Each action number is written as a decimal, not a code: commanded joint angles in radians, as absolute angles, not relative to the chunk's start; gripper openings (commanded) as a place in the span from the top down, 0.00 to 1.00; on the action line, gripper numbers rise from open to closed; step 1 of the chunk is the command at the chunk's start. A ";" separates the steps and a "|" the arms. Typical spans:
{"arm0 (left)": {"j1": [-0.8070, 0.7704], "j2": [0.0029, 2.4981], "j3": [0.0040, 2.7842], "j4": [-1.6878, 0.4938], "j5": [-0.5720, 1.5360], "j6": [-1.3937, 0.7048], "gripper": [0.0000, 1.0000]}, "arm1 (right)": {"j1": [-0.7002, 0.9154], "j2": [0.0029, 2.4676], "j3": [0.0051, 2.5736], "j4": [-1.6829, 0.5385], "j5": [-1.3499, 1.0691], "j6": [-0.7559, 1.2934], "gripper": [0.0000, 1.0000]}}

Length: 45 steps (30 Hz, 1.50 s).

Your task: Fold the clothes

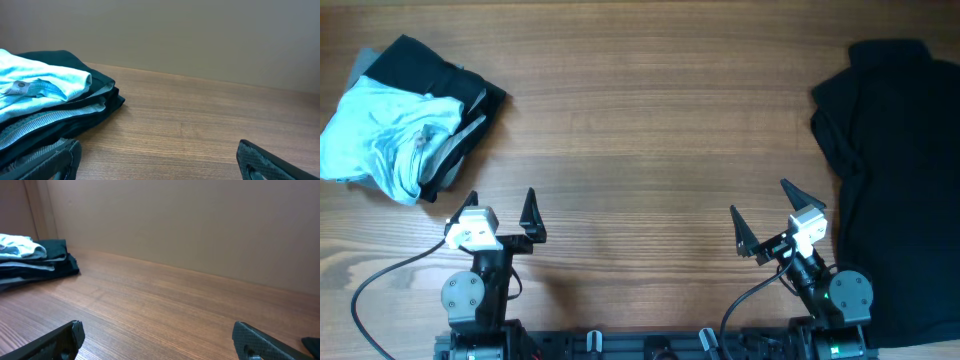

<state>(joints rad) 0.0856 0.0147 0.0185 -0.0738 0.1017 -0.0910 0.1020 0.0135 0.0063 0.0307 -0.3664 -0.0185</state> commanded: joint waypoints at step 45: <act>0.092 0.062 0.205 -0.084 0.091 -0.090 0.00 | 0.104 0.117 0.199 -0.101 -0.336 0.002 0.00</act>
<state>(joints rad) 0.0856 0.0204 0.0917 -0.0601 0.1017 -0.0910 0.1020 0.0444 0.0998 -0.0486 -0.3576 -0.0185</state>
